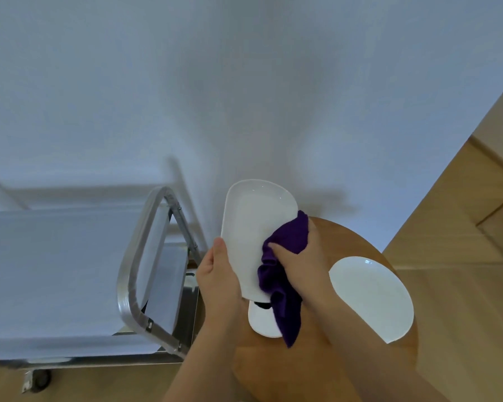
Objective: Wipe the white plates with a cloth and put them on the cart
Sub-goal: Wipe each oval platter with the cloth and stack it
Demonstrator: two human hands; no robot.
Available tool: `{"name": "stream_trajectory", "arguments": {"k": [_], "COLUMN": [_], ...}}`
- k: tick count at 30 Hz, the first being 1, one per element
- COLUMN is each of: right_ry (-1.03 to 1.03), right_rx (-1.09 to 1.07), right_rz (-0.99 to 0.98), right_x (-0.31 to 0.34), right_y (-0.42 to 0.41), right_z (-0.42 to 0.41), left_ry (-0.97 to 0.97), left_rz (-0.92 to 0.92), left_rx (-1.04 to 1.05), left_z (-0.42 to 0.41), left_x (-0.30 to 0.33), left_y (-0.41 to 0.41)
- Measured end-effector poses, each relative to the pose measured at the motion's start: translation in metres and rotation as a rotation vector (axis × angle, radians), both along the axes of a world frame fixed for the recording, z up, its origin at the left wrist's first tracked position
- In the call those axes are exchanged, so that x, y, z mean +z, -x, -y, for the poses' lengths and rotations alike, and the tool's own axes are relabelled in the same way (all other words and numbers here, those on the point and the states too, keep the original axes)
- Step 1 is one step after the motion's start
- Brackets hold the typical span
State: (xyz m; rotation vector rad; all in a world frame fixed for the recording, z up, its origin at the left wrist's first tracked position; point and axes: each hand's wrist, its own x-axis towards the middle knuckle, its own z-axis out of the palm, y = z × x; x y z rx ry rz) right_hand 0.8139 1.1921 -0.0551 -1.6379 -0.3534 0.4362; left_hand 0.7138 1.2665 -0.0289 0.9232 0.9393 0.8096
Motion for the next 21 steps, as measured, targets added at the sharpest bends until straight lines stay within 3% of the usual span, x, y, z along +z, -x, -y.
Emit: {"name": "stream_trajectory", "arguments": {"k": [4,8,10,12,15,18,21], "right_ry": [-0.072,-0.061,0.025,0.157,0.325,0.363,0.32], "right_rx": [-0.091,-0.094,-0.083,-0.091,-0.095,-0.142,-0.102], "right_rz": [-0.029,-0.012,0.108,0.284,0.636,1.114,1.411], "right_x": [0.0,0.009,0.015,0.018,0.023,0.026,0.019], "right_y": [0.016,0.011,0.004,0.001,0.009,0.024,0.031], "right_z": [0.005,0.011,0.015,0.018,0.018,0.013,0.015], "left_ry": [-0.02,0.006,-0.13,-0.402,-0.526,-0.182,0.237], "left_rz": [0.07,0.026,-0.188,-0.429,-0.385,-0.276,-0.062], "left_rx": [0.051,-0.074,-0.23,-0.275,-0.261,-0.389,-0.308], "left_z": [0.0,-0.002,-0.005,-0.011,-0.01,-0.013,-0.028], "left_x": [0.002,-0.003,-0.004,-0.005,0.016,0.045,0.062], "left_y": [-0.008,-0.008,-0.007,-0.005,-0.012,-0.028,-0.034]}}
